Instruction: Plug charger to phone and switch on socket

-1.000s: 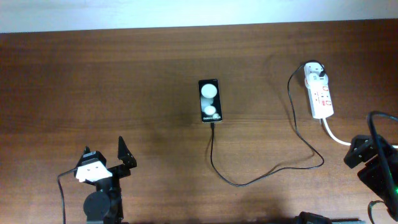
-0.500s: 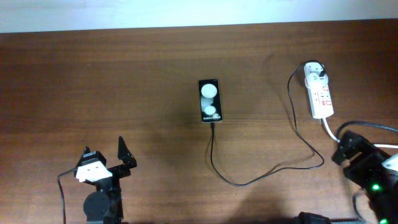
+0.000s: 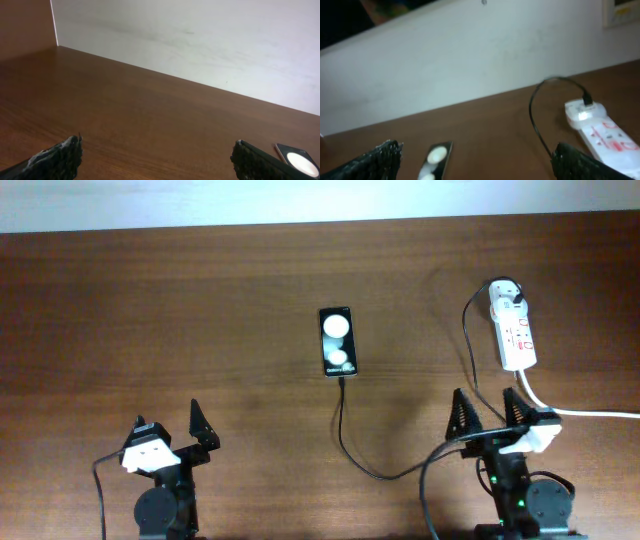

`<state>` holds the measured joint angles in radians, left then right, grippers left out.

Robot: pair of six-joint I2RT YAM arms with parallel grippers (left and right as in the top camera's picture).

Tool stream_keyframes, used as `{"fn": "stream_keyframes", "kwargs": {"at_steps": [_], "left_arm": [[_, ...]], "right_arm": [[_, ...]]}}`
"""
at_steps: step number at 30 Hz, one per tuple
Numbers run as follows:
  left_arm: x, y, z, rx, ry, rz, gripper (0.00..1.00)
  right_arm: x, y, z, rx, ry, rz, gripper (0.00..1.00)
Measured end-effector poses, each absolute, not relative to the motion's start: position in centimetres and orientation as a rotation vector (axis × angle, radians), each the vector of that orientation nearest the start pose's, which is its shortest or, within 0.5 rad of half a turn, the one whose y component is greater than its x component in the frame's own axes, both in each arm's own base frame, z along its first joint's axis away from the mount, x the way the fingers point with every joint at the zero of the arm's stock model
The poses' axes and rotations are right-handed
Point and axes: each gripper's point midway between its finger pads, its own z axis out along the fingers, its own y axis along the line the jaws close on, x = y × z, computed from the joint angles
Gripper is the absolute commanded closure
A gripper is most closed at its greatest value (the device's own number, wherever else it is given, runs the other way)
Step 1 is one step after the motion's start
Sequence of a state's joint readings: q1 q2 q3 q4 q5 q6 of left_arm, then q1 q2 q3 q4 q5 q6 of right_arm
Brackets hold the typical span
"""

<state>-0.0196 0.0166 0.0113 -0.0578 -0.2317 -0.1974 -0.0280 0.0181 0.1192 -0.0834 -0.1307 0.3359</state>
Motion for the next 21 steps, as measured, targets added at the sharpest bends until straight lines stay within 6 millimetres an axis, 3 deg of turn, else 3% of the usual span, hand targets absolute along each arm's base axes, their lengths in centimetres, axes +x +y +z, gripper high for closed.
{"fn": "stream_keyframes", "kwargs": {"at_steps": [2,9,21], "left_arm": [[24.3,3.5,16.1,-0.321,1.6,0.023,0.01],[24.3,3.5,16.1,-0.321,1.6,0.023,0.01],[24.3,3.5,16.1,-0.321,1.6,0.023,0.01]], "right_arm": [[24.2,1.4,18.9,0.194,1.582,0.337,0.01],[24.6,-0.1,15.8,0.273,1.635,0.265,0.01],[24.6,-0.3,15.8,0.256,1.633,0.225,0.01]]}}
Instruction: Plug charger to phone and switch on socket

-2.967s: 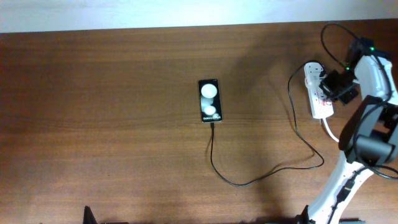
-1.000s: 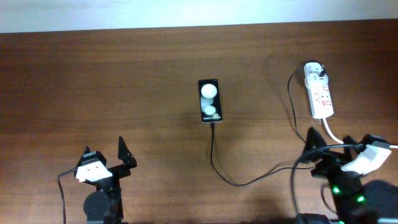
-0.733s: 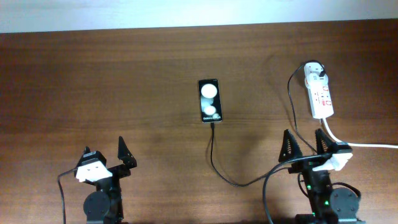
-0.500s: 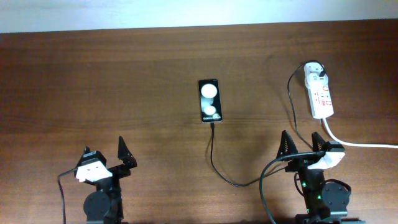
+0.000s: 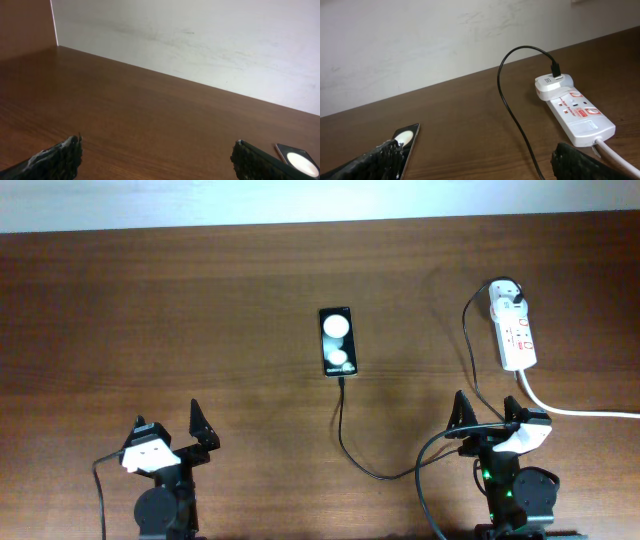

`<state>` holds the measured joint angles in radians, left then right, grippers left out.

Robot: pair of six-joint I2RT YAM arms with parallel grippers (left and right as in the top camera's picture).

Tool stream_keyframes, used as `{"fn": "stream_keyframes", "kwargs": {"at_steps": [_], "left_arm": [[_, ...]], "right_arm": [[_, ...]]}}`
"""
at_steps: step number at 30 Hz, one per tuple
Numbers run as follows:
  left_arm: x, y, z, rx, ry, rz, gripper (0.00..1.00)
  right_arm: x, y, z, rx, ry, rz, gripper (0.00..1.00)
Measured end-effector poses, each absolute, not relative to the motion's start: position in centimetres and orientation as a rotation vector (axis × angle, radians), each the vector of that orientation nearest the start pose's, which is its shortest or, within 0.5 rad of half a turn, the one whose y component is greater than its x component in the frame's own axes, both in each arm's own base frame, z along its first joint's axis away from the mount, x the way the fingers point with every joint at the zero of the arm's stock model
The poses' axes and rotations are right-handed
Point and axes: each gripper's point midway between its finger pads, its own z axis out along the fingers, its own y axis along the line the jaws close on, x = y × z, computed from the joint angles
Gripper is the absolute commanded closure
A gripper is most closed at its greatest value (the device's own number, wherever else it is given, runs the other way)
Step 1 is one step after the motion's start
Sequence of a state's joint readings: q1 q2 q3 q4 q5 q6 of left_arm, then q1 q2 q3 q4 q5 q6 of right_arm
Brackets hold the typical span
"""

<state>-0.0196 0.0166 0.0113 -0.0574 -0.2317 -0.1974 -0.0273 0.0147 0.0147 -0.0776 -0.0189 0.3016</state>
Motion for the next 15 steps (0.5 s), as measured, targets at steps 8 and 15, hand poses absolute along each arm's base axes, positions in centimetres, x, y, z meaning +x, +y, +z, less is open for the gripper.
{"fn": "stream_keyframes", "kwargs": {"at_steps": [8,15], "left_arm": [[24.29,3.47,16.14,-0.321,1.6,0.023,0.01],[24.29,3.47,16.13,-0.321,1.6,0.023,0.01]], "right_arm": [[24.61,-0.36,15.83,0.254,1.633,0.221,0.01],[24.61,-0.4,15.83,0.25,1.634,0.214,0.01]]}}
